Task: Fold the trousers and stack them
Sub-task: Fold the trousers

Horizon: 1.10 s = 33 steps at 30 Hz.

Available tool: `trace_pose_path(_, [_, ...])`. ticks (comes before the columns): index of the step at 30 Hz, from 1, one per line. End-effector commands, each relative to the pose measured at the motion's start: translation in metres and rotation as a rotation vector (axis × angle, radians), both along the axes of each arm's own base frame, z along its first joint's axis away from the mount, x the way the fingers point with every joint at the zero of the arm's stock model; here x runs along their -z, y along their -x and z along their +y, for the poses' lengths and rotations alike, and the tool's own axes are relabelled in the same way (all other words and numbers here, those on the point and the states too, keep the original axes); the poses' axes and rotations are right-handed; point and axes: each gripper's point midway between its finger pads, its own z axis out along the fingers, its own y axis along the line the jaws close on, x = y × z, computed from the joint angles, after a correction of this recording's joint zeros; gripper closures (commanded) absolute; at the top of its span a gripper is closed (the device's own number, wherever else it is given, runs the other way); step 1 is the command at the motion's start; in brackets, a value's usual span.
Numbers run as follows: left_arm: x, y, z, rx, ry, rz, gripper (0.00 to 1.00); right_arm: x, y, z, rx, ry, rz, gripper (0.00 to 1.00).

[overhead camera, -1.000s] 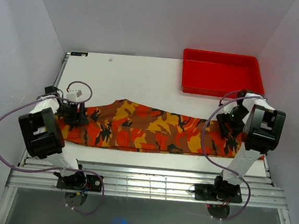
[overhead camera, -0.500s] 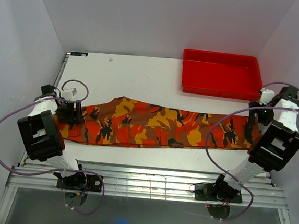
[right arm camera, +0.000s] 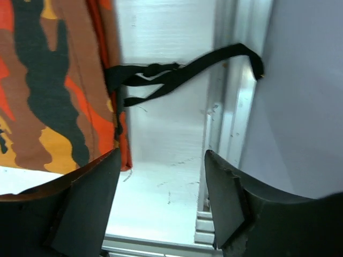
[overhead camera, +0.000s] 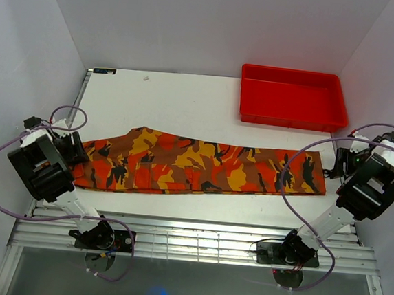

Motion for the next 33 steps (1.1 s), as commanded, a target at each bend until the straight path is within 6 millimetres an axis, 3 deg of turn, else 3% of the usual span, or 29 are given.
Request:
trace_pose_path(1, [0.021,0.021,0.0,0.005,0.003,0.092,0.26,-0.001,0.005,0.031,0.007,-0.162,-0.028,0.33])
trace_pose_path(5, [0.021,0.021,-0.009,0.014,0.04,0.084,0.27,0.008,0.007,0.053,0.025,-0.24,-0.011,0.37])
trace_pose_path(11, [0.013,0.016,-0.01,0.026,0.052,0.059,0.27,0.042,0.007,0.047,0.079,-0.199,0.04,0.35])
trace_pose_path(13, [0.01,0.014,-0.011,0.031,0.065,0.049,0.26,0.052,0.012,0.053,0.081,-0.219,0.071,0.35])
trace_pose_path(15, [0.006,0.011,-0.011,0.036,0.059,0.033,0.27,0.061,0.013,0.065,0.074,-0.264,0.09,0.36])
trace_pose_path(19, [0.001,0.009,-0.013,0.049,0.063,0.011,0.26,0.065,0.016,0.092,0.051,-0.361,0.101,0.49])
trace_pose_path(21, [-0.002,0.008,-0.016,0.066,0.06,0.004,0.26,0.062,0.017,0.098,0.047,-0.386,0.102,0.56])
trace_pose_path(25, [-0.007,0.004,-0.026,0.1,0.063,-0.013,0.26,0.047,0.012,0.101,0.022,-0.405,0.075,0.82])
trace_pose_path(26, [-0.009,0.004,-0.029,0.111,0.058,-0.019,0.26,0.037,0.007,0.096,0.014,-0.381,0.042,0.92])
trace_pose_path(29, [-0.013,0.001,-0.04,0.153,0.044,-0.031,0.26,0.011,0.004,0.085,-0.004,-0.327,-0.011,0.92])
trace_pose_path(33, [-0.018,-0.004,-0.063,0.232,0.027,-0.044,0.25,-0.023,-0.004,0.047,-0.003,-0.159,-0.087,0.92])
